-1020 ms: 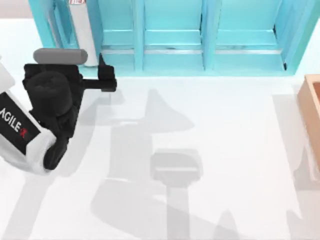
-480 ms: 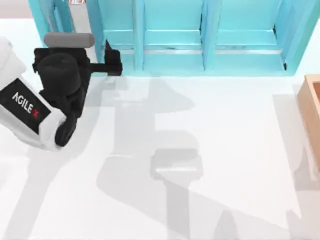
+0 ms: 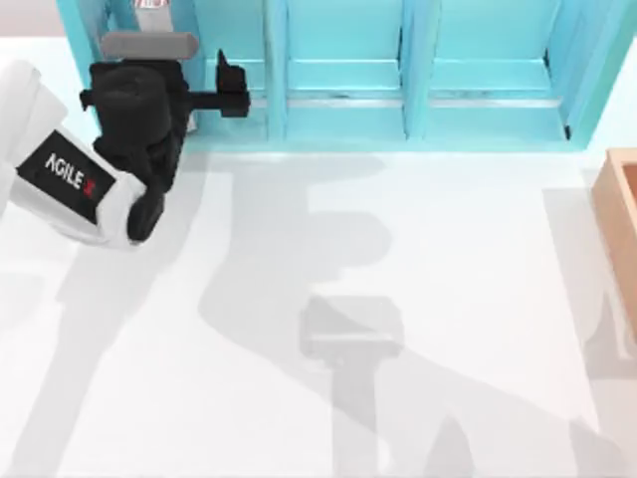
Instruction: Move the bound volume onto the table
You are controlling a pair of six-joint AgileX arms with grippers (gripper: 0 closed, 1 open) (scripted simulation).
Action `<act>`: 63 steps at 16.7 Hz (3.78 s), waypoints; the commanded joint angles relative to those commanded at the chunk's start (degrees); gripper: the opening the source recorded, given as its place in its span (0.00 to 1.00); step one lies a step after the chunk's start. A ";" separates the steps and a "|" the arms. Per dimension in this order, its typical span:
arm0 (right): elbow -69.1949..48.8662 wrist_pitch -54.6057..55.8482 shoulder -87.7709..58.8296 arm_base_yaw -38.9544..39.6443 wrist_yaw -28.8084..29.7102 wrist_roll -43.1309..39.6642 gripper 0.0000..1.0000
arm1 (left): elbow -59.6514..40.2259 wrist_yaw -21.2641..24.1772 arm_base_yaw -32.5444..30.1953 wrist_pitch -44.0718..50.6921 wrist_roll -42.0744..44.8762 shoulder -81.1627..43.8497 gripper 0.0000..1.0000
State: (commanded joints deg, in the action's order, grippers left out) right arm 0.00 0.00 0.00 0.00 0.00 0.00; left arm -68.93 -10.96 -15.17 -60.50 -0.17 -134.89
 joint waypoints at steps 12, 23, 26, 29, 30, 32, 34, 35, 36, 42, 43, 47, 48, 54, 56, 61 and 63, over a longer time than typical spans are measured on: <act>0.00 0.00 0.00 0.00 0.00 0.00 1.00 | 0.00 0.00 0.00 0.00 0.00 0.00 0.32; 0.00 0.00 0.00 0.00 0.00 0.00 1.00 | 0.00 0.00 0.00 0.00 0.00 0.00 0.00; 0.00 0.00 0.00 0.00 0.00 0.00 1.00 | 0.09 -0.01 -0.30 0.08 0.03 0.21 0.00; 0.00 0.00 0.00 0.00 0.00 0.00 1.00 | 1.74 -0.79 -0.98 2.49 -0.16 4.00 0.00; 0.00 0.00 0.00 0.00 0.00 0.00 1.00 | 2.81 -1.31 -1.39 4.05 -0.26 6.47 0.00; 0.00 0.00 0.00 0.00 0.00 0.00 1.00 | 5.67 -2.63 -2.39 8.12 -0.45 13.24 0.00; 0.00 0.00 0.00 0.00 0.00 0.00 1.00 | 9.19 -4.18 -3.64 13.08 -0.62 22.13 0.00; 0.00 0.00 0.00 0.00 0.00 0.00 1.00 | 11.10 -5.00 -4.36 15.79 -0.69 27.09 0.00; 0.00 0.00 0.00 0.00 0.00 0.00 1.00 | 13.06 -5.83 -5.11 18.56 -0.74 32.19 0.00; 0.00 0.00 0.00 0.00 0.00 0.00 1.00 | 23.66 -10.33 -9.63 33.80 -0.91 58.75 0.00; 0.00 0.00 0.00 0.00 0.00 0.00 1.00 | 24.90 -10.87 -10.20 35.61 -0.92 61.38 0.00; 0.00 0.00 0.00 0.00 0.00 0.00 1.00 | 27.11 -11.90 -11.25 38.88 -0.95 65.88 0.00; 0.00 0.00 0.00 0.00 0.00 0.00 1.00 | 27.11 -11.90 -11.25 38.88 -0.95 65.88 0.00; 0.00 0.00 0.00 0.00 0.00 0.00 1.00 | 26.50 -12.53 -12.15 39.58 -4.05 64.89 0.00; 0.00 0.00 0.00 0.00 0.00 0.00 1.00 | 25.62 -13.78 -13.94 40.99 -9.09 63.66 0.00; 0.00 0.00 0.00 0.00 0.00 0.00 1.00 | 22.46 -19.57 -20.88 47.46 -28.99 57.48 0.00; 0.00 0.00 0.00 0.00 0.00 0.00 1.00 | 20.86 -22.72 -24.36 50.95 -39.12 53.98 0.00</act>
State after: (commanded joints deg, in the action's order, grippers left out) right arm 0.00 0.00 0.00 0.00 0.00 0.00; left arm -48.06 -33.69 -39.53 -9.55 -39.29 -80.91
